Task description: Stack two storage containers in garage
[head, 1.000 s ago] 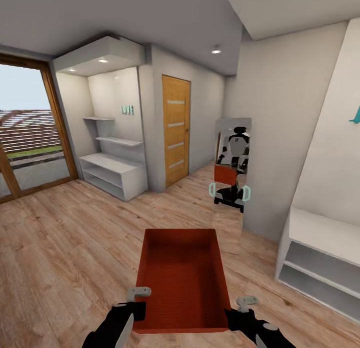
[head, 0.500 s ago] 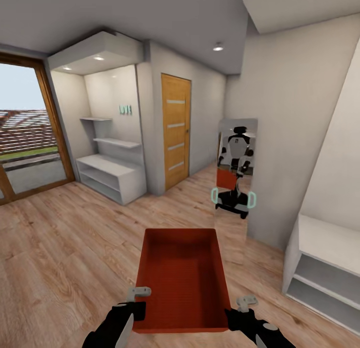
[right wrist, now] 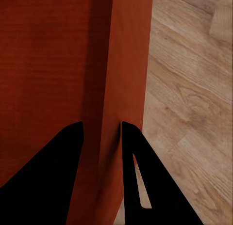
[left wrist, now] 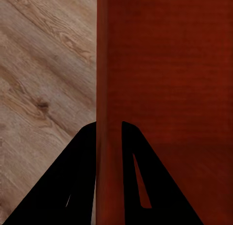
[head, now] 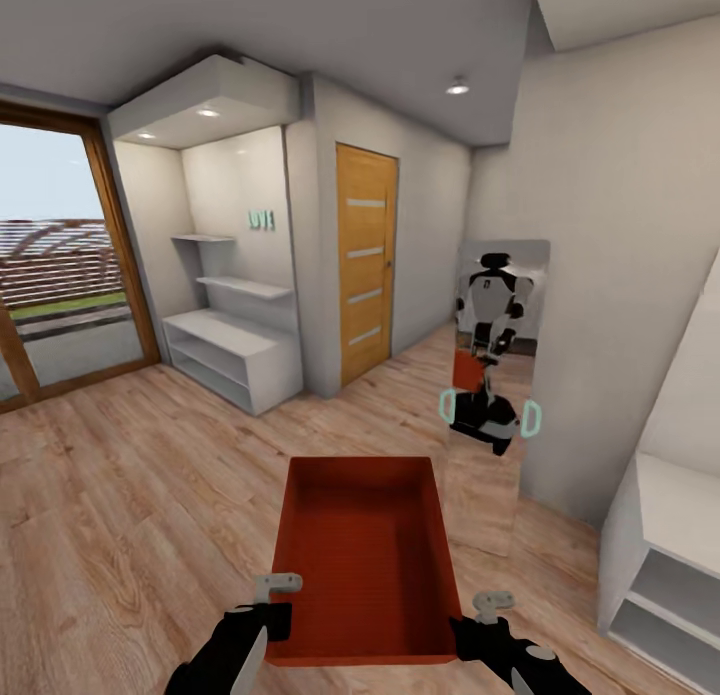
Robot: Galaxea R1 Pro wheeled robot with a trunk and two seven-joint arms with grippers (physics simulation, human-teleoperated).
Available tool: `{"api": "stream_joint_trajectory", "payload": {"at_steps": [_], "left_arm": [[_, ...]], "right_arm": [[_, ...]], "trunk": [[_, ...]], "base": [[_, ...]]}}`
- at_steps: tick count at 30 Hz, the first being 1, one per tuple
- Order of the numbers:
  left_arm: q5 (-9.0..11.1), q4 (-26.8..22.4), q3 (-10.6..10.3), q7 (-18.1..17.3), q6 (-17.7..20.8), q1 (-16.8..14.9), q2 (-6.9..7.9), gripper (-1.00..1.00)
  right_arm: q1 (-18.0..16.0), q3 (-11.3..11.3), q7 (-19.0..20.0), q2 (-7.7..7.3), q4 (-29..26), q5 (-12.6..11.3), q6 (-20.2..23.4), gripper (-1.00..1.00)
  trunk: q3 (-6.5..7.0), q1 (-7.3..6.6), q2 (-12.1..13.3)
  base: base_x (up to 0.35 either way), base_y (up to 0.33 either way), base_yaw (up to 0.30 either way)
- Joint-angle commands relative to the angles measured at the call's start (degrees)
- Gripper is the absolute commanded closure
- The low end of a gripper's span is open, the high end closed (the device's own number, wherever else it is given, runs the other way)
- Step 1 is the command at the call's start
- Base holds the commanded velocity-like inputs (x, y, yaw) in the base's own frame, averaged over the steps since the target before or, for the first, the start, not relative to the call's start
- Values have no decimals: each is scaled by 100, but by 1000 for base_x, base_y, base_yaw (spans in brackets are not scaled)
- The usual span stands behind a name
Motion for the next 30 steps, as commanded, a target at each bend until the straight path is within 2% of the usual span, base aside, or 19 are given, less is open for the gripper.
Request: {"api": "stream_joint_trajectory", "payload": {"at_steps": [1,16,30], "left_arm": [[-193,-30,364,16,39,-9,-9,100],[-193,-25,365,16,39,-8,-9,100],[-193,-25,362,16,39,-9,-12,100]], "right_arm": [[-1,34,11,-8,-2,-81,-7,100],[-1,34,11,-8,-2,-81,-7,100],[-1,34,11,-8,-2,-81,-7,100]], "trunk": [[-11,6,-11],[-11,6,-11],[-11,6,-11]], "base": [[327,0,242],[327,0,225],[327,0,21]]}}
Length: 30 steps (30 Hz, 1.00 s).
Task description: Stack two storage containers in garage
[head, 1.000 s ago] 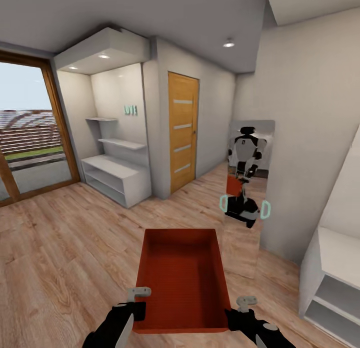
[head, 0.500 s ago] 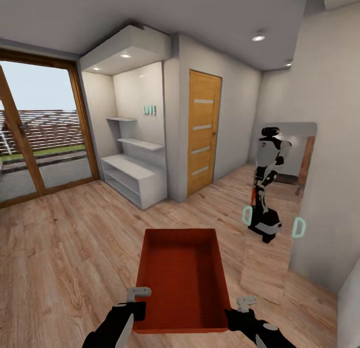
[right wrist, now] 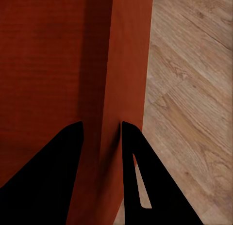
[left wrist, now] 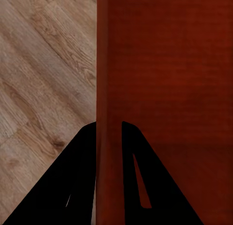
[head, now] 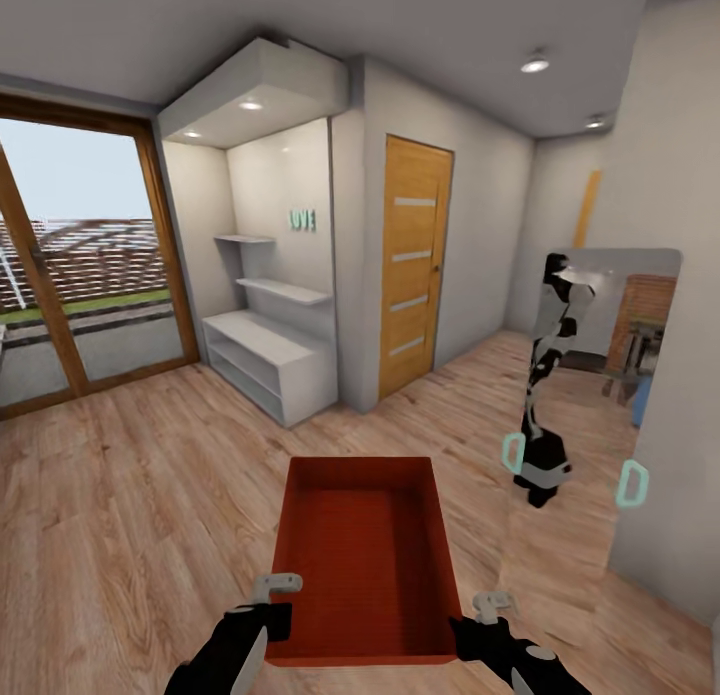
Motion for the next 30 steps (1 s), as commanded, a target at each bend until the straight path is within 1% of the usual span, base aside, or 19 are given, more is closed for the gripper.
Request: {"api": "stream_joint_trajectory", "payload": {"at_steps": [1,13,30], "left_arm": [[-188,-29,357,15,40,-8,-11,100],[-188,-29,357,15,40,-5,-6,100],[-188,-29,354,15,40,-7,-6,100]], "right_arm": [[-2,35,10,-7,-2,-82,-7,100],[-2,35,10,-7,-2,-82,-7,100],[-2,35,10,-7,-2,-82,-7,100]], "trunk": [[-11,6,-11],[-11,6,-11],[-11,6,-11]], "base": [[328,0,0],[327,15,0],[327,113,0]]}}
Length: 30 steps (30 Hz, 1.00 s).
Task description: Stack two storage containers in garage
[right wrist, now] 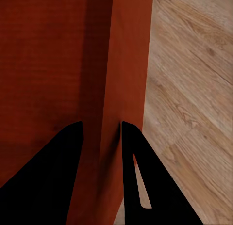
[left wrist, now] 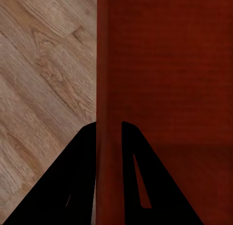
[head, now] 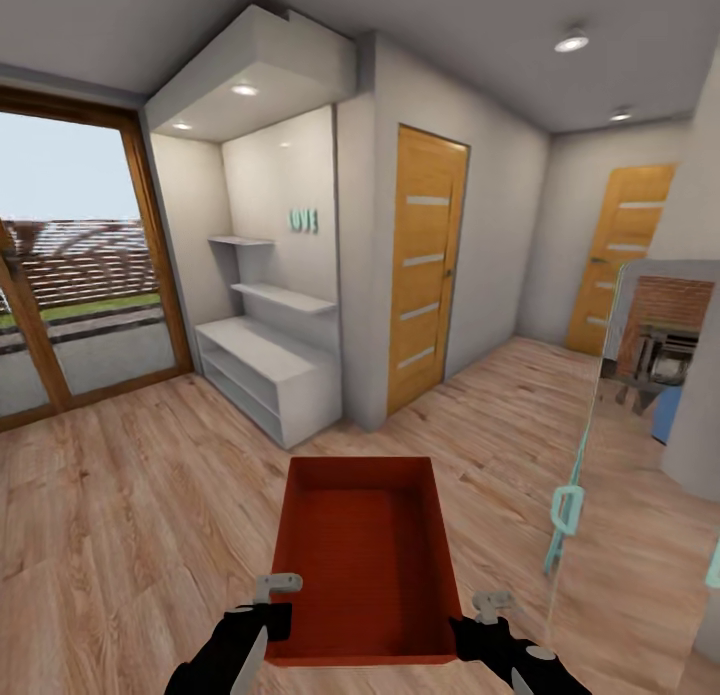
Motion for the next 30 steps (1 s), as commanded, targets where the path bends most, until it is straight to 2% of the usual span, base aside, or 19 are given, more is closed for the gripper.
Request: {"api": "stream_joint_trajectory", "payload": {"at_steps": [1,30], "left_arm": [[-192,-28,358,15,39,-6,-8,100],[-192,-28,355,15,39,-9,-8,100]], "right_arm": [[-2,35,10,-7,-2,-82,-7,100],[-2,35,3,-7,7,-91,-7,100]], "trunk": [[-11,6,-11],[-11,6,-11]], "base": [[327,142,0],[327,71,0]]}}
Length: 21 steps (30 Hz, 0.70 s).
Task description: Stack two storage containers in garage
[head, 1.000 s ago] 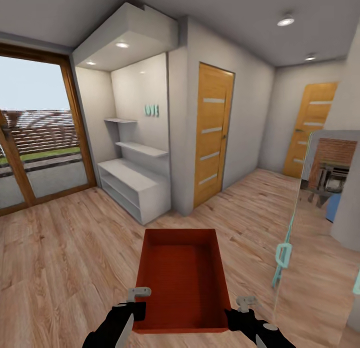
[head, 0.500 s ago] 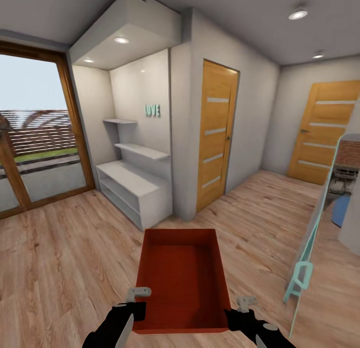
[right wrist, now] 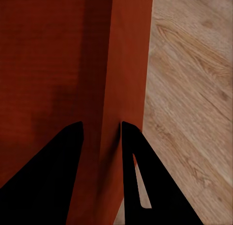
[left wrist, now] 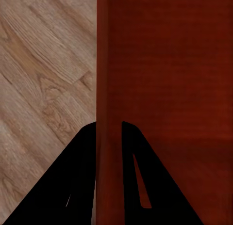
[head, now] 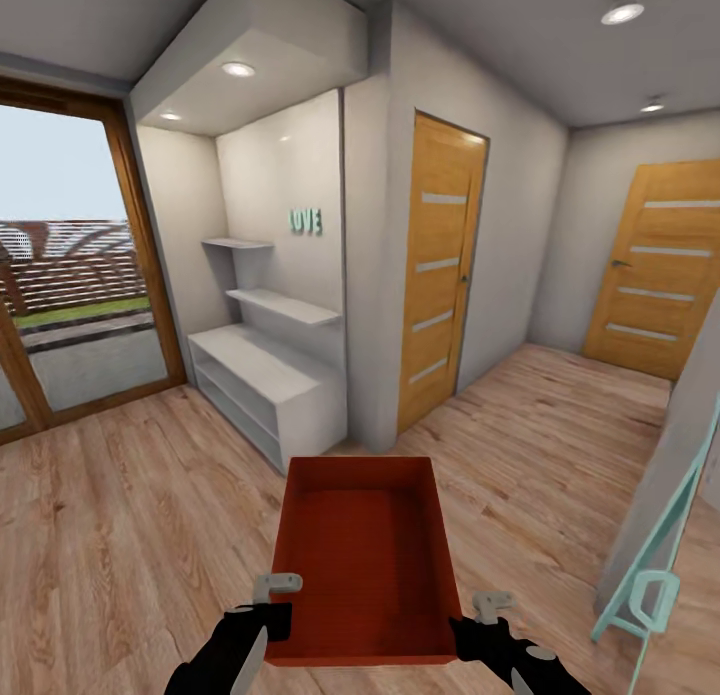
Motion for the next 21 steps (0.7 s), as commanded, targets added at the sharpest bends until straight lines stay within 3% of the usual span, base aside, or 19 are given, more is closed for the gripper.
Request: {"api": "stream_joint_trajectory", "payload": {"at_steps": [1,15,21], "left_arm": [[-190,-32,356,15,39,-6,-9,100],[-190,-32,359,15,39,-4,-9,100],[-190,-32,357,15,39,-5,-9,100]], "right_arm": [[-2,22,11,-7,2,-70,-7,100],[-2,25,16,-7,2,-70,-7,100],[-2,30,17,-7,2,-70,-7,100]], "trunk": [[-11,6,-11],[-11,6,-11],[-11,6,-11]], "base": [[327,32,0],[327,33,-3],[327,22,-210]]}}
